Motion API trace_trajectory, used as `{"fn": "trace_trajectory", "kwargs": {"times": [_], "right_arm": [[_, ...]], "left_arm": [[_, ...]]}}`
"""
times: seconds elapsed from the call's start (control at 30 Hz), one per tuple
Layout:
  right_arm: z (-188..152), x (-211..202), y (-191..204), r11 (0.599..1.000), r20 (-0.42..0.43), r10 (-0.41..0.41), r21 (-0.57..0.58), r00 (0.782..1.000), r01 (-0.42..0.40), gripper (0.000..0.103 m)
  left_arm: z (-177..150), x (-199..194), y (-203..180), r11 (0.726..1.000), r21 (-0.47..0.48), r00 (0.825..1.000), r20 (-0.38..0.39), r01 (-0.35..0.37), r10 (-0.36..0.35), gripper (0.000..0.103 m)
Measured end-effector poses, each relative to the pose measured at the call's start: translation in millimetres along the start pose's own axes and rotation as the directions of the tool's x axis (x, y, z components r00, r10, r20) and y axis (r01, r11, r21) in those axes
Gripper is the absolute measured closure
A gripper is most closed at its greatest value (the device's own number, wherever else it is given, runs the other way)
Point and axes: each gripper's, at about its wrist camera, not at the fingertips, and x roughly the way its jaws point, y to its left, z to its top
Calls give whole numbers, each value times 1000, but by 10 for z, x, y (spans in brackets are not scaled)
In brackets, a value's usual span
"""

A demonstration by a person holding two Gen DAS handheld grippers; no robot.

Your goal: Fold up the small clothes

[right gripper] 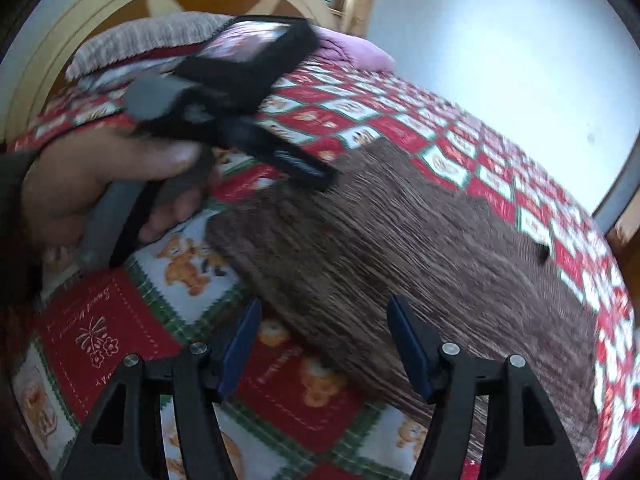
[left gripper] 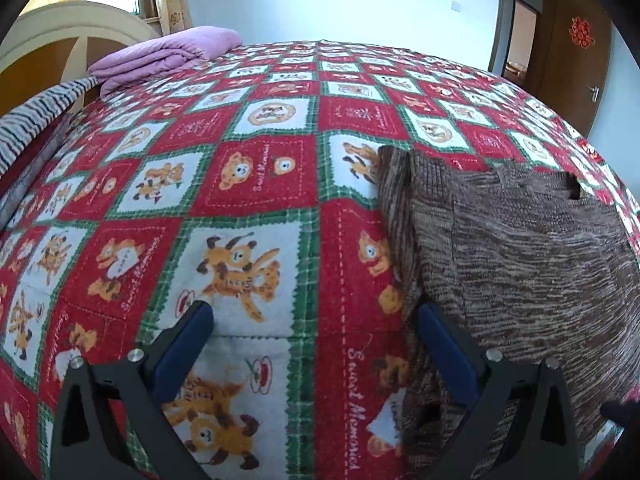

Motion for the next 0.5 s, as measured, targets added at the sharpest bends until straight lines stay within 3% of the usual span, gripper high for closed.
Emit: {"fn": "trace_trajectory", "kwargs": {"times": [0.23,0.33,0.5], "right_arm": [[57,116,334,991,9,-63,-114,998,63,37],[111,149,341,990,18,-79,-113,997,80,37],[182,252,358,989,10,-107,-98,994,107,37]], "left_arm": [[58,43,11,1000,-10,1000,-23,18,-18,0],[99,-6,-5,1000,-4,1000,0,17,-17,0],[196,-61,-43,997,1,996,33,80,-80,0]]}}
